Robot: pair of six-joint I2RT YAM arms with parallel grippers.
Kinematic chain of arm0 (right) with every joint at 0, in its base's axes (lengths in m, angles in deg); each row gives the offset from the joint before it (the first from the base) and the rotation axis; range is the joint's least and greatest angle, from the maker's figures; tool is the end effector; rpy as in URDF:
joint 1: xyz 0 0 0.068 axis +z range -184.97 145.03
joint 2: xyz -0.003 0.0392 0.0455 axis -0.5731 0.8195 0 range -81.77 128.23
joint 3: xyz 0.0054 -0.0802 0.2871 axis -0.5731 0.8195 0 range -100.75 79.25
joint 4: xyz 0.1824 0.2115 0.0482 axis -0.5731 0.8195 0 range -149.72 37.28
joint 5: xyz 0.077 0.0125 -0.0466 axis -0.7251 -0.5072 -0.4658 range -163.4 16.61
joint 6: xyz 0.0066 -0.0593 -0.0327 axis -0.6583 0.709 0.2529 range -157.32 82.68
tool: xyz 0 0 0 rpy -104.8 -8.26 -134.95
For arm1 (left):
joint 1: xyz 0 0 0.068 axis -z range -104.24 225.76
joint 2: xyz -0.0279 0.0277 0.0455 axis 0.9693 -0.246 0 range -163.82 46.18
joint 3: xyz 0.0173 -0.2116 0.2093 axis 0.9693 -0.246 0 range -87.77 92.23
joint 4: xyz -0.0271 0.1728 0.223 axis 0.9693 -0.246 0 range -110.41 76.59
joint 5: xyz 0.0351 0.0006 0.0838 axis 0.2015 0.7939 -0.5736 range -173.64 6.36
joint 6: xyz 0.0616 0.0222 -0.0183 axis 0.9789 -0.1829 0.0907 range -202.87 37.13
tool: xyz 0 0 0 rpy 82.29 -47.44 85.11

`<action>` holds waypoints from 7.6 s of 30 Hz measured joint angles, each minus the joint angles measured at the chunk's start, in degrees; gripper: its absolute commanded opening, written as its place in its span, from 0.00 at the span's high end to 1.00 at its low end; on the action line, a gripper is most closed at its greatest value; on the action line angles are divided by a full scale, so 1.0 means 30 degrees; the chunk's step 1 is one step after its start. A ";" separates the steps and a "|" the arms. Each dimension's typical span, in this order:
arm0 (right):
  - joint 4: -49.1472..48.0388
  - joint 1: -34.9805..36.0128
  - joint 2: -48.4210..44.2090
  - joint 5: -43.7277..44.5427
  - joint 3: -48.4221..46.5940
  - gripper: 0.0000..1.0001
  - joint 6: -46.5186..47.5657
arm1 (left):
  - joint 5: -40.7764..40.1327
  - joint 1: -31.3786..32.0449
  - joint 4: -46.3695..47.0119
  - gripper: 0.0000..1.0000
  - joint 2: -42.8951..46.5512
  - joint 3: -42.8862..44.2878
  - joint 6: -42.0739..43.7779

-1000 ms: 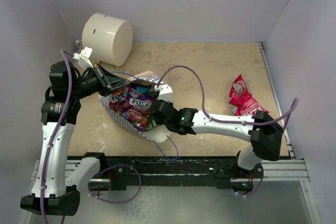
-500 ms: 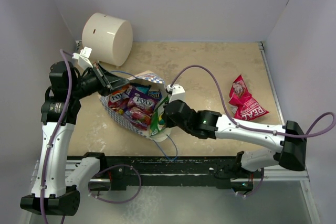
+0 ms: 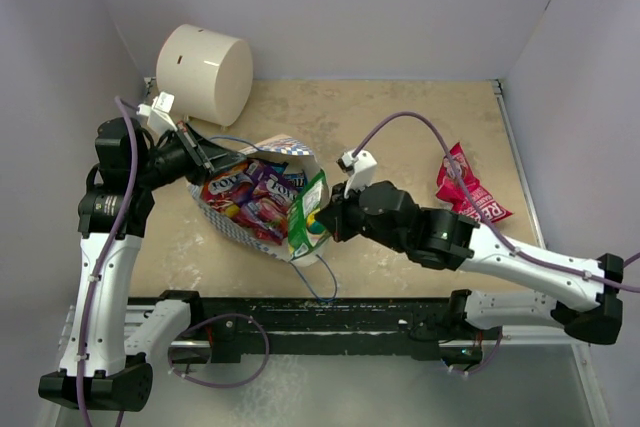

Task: Take the snacks out of the paper bag
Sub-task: Take out the snack from the paper bag, then place the snack at the center of the board, then take out the snack from the paper bag.

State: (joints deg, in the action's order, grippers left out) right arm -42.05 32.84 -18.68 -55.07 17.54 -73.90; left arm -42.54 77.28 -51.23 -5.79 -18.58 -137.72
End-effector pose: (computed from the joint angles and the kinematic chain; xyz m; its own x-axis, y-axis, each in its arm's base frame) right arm 0.1207 0.2503 0.3846 -0.5559 0.1349 -0.8202 -0.5422 0.6891 0.4808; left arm 0.1865 -0.0409 0.4383 -0.7219 -0.5972 -0.3497 0.0780 0.4319 -0.8985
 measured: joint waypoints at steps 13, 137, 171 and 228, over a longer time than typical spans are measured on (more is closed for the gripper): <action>0.1180 0.0007 -0.2820 -0.1843 -0.4823 1.00 0.4233 | -0.0583 0.0000 -0.0816 1.00 -0.0175 0.0313 0.0605; -0.1821 0.1712 0.2477 -0.1770 -0.1093 0.24 0.0539 | 0.1122 0.0000 -0.2783 1.00 0.1180 0.0525 0.1668; -1.1373 0.1071 1.4885 0.3847 -0.1617 0.03 0.1923 | 0.1647 0.0000 -0.3687 1.00 0.0619 0.1093 0.1290; -0.9151 0.1923 1.4003 0.4532 -0.2229 0.01 0.8561 | -0.0233 0.0000 -0.6892 1.00 0.2091 0.0415 0.1355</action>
State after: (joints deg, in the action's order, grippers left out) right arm -69.50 38.61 23.33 -41.47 10.85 -48.22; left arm -43.24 77.28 -71.91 0.49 -17.34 -133.65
